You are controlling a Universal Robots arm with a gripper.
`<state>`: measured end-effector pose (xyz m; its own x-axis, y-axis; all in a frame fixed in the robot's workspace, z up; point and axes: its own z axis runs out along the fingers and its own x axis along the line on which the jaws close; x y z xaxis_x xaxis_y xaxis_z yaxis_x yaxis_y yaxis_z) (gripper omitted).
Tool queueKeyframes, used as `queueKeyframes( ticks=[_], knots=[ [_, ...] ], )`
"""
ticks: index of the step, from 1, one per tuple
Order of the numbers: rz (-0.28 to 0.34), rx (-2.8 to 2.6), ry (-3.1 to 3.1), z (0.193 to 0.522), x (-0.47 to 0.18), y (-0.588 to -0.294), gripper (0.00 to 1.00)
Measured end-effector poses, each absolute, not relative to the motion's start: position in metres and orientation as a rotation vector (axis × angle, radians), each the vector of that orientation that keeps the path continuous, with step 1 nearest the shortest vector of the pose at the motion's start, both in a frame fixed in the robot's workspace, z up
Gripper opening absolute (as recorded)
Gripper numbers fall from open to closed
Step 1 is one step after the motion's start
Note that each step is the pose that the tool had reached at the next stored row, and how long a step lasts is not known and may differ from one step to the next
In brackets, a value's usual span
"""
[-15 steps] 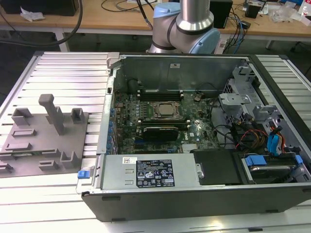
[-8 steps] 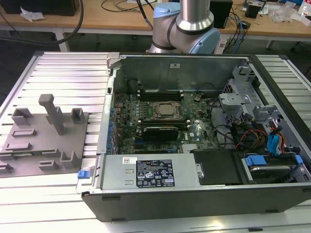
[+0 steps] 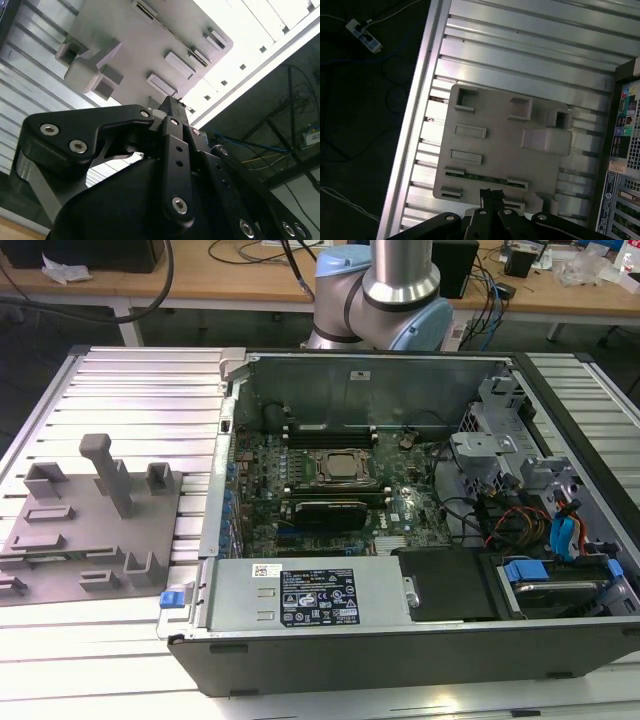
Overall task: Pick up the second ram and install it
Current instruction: 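Pick up the second ram and move it above second insertion slot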
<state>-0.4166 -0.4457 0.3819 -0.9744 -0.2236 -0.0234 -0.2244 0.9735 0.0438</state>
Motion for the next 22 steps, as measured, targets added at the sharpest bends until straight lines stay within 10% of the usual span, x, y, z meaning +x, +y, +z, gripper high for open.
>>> queueKeyframes(
  ticks=[22],
  knots=[
    [0.076, -0.873, 3.006, 0.3819, -0.4166, -0.4457, 0.11]
  ],
)
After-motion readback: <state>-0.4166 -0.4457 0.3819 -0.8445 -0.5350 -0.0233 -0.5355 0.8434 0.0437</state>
